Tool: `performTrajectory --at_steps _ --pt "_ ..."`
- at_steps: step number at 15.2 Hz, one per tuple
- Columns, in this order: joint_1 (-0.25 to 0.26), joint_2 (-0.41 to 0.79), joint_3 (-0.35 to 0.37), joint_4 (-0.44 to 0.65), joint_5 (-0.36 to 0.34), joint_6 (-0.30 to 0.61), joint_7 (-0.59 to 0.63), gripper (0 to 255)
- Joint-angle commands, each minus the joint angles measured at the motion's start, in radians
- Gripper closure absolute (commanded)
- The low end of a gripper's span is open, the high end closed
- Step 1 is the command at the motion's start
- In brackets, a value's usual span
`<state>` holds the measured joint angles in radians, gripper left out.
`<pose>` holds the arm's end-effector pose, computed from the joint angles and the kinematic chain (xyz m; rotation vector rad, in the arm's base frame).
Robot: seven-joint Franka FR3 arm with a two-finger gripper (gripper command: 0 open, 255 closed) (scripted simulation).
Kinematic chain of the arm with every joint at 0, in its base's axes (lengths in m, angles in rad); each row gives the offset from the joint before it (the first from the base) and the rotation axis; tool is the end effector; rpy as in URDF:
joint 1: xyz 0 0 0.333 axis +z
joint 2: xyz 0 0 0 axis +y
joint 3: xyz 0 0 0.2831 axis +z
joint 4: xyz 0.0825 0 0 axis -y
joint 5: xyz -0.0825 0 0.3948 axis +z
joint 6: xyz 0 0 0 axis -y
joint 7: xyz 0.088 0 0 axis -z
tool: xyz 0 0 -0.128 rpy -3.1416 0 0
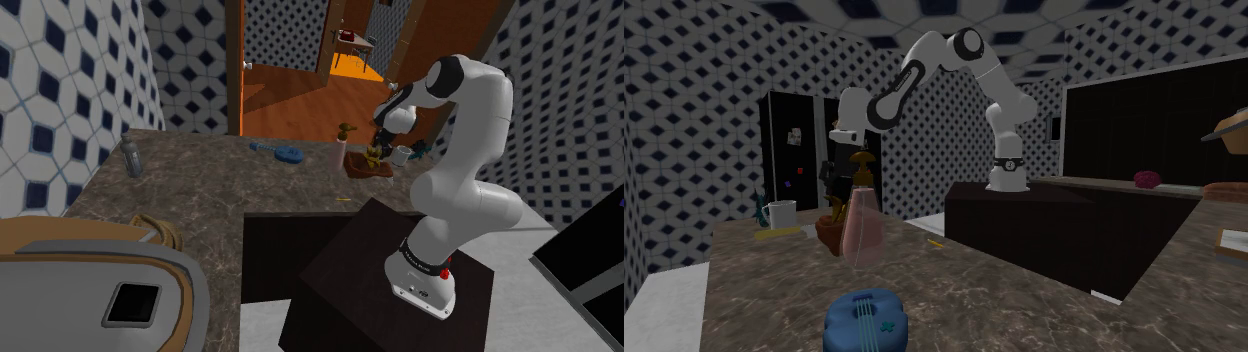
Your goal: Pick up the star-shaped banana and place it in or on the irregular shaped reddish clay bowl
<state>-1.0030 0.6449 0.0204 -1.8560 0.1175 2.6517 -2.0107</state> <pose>0.3557 -0.5373 0.1291 2.6810 1.3342 0.1288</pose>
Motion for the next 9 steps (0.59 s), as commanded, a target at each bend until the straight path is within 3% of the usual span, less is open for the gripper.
performTrajectory --at_steps 1,5,9 --pt "0.0 0.0 0.0 0.0 0.0 0.0 0.0 0" --pt "-0.003 -0.115 -0.005 -0.045 -0.004 -0.07 0.003 0" --pt "-0.003 -0.115 -0.005 -0.045 -0.004 -0.07 0.003 0"
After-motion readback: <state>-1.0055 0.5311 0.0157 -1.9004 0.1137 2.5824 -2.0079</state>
